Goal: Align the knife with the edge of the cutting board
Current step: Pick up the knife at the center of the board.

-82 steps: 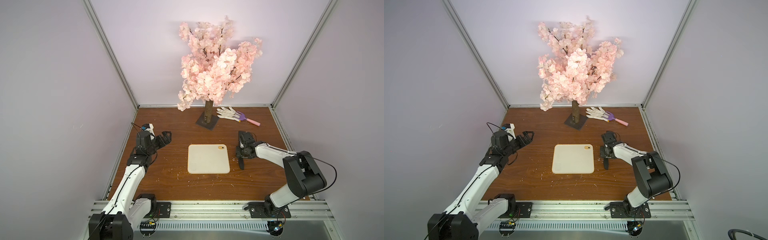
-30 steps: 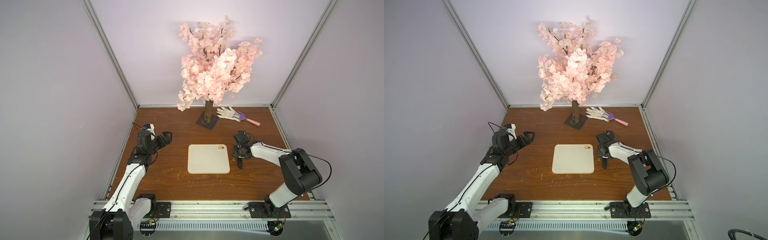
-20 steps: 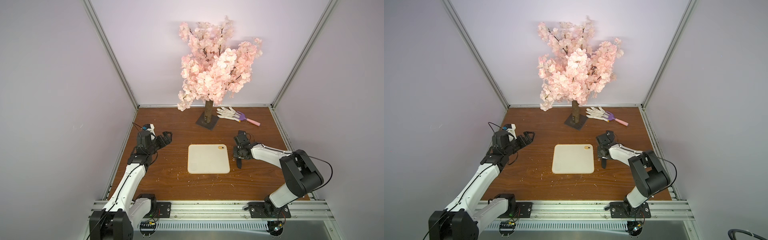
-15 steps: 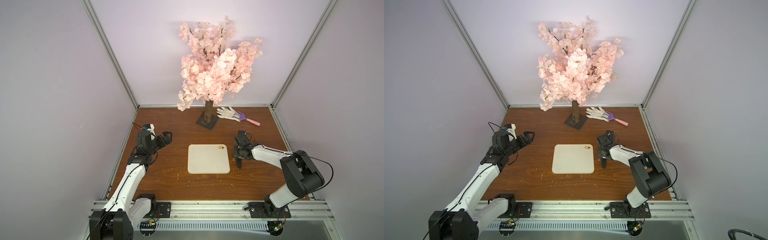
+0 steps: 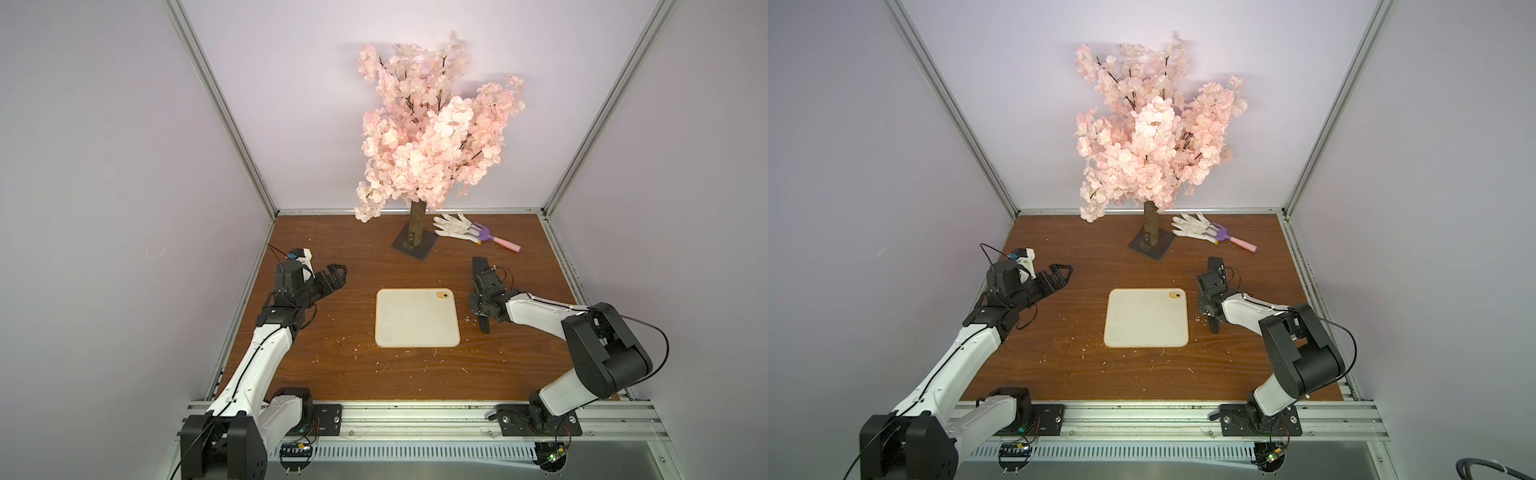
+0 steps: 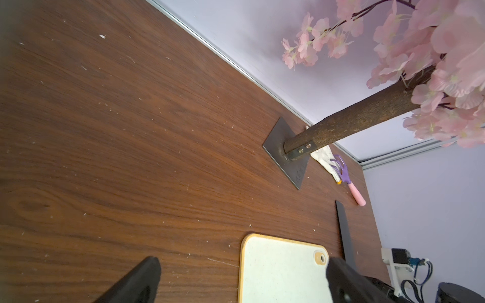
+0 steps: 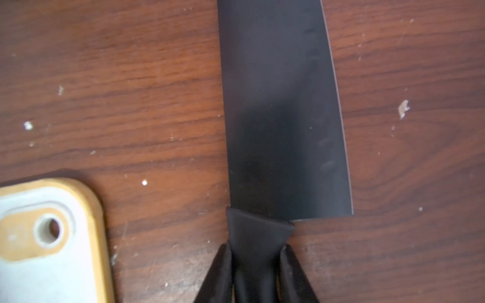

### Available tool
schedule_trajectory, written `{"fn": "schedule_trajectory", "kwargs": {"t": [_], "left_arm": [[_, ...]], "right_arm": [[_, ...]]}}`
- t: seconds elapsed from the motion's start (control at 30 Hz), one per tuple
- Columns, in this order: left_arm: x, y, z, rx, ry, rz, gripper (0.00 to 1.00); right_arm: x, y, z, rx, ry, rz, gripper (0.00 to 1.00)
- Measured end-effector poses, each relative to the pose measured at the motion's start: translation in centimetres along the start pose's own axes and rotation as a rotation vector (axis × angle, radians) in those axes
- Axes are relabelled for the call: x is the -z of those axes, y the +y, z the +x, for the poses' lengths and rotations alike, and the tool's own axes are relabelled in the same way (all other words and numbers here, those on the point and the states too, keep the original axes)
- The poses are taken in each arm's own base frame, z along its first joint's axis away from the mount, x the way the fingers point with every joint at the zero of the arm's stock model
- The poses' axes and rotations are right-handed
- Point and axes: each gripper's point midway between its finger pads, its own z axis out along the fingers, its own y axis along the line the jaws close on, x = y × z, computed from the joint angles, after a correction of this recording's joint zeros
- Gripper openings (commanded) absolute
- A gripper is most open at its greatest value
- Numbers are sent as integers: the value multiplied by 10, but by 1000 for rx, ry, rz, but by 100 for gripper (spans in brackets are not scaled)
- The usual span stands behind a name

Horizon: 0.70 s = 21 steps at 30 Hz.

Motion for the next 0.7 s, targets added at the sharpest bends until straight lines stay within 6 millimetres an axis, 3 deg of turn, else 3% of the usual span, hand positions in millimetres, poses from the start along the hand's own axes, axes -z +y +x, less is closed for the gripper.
{"fn": "schedule_trajectory", "kwargs": {"t": [0.27,0.7], "left_arm": [[-3,-5,6,-7,30,26,100],[-8,-26,26,-68,89,78,100]], "right_arm": [[18,-16,17,31,37,26,0],[50,-10,6,55,-28,-21,0]]}}
